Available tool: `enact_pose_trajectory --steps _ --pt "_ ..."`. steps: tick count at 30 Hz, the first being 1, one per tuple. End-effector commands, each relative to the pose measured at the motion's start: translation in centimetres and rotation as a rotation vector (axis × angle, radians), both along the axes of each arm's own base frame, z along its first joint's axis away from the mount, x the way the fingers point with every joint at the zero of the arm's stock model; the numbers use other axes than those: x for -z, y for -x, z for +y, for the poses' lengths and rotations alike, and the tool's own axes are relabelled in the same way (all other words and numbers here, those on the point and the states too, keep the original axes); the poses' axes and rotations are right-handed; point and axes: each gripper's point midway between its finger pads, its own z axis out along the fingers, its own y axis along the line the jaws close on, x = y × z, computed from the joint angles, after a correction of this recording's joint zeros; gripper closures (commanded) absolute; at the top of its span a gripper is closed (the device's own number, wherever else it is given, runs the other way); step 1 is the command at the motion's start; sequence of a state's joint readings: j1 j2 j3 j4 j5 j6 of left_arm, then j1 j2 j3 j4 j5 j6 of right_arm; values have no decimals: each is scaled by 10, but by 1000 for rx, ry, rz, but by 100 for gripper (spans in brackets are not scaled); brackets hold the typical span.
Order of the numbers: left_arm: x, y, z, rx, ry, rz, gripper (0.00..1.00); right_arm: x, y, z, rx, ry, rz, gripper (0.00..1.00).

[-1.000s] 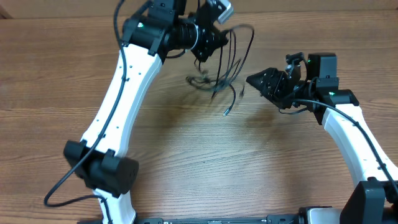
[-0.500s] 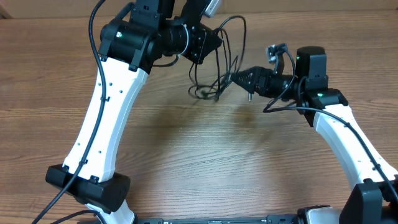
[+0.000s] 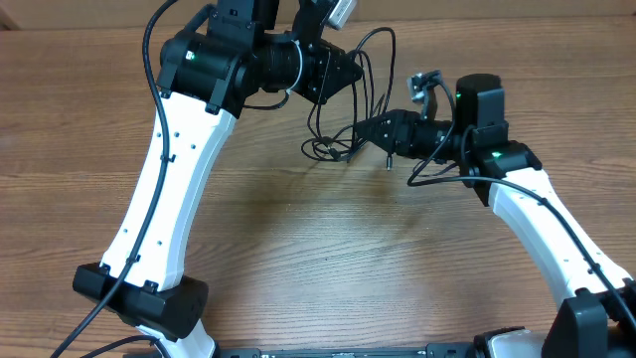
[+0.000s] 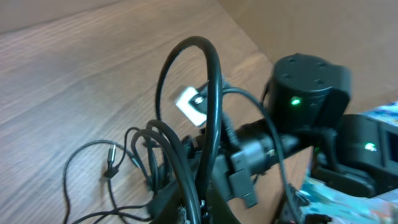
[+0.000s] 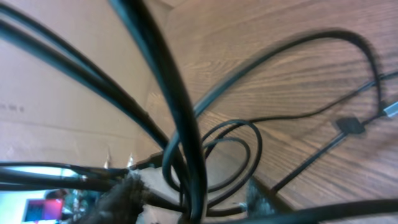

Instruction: Untangle cables

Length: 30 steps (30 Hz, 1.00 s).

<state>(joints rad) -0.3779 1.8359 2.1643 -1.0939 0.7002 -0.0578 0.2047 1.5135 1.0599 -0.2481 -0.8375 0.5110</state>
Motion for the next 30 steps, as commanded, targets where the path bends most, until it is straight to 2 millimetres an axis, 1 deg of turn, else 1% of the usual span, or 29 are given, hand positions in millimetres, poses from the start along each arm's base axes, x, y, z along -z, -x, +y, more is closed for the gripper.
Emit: enact_pose_trajectory --steps 1,3,5,6,8,10,12,14,15,18,19,20,22,23,25,26,28,30 --pt "-19 17 -10 84 102 29 96 -1 -8 -1 78 42 -8 67" --pt "-19 17 -10 85 104 31 96 3 -14 -7 127 68 2 82" --pt "-19 14 -6 74 101 32 96 15 -19 -17 191 126 25 89" --pt "-19 12 -3 66 101 32 96 25 -20 -26 238 174 51 94" --pt "-19 6 6 41 101 31 96 46 -19 -46 334 274 122 96" --pt "-18 -4 19 1 96 28 96 66 -12 -66 409 387 186 96" --pt "-16 -17 38 -56 87 25 96 85 -1 -94 494 530 248 96" --pt "-16 -26 56 -101 87 25 96 96 7 -113 547 632 283 96" --pt "-16 -36 75 -147 88 23 96 100 12 -121 561 675 300 96" --pt "-18 -51 104 -217 90 1 95 100 13 -118 546 667 303 96" --pt "-19 -55 112 -239 87 -8 93 99 13 -116 540 659 302 96" --pt "-19 -59 120 -261 82 -17 91 99 13 -113 527 642 304 96" --pt "-18 -66 134 -303 69 -26 91 97 13 -105 499 607 301 96" --pt "-17 -67 137 -314 64 -24 89 95 13 -101 475 596 292 96" --pt "-13 -67 140 -327 51 -10 76 92 13 -91 418 559 273 96" --pt "-10 -65 140 -331 42 4 74 89 14 -82 373 526 263 96" --pt "-3 -62 138 -334 24 36 72 79 16 -61 253 448 216 96" --pt "6 -55 133 -314 1 64 72 64 19 -38 123 344 150 96"
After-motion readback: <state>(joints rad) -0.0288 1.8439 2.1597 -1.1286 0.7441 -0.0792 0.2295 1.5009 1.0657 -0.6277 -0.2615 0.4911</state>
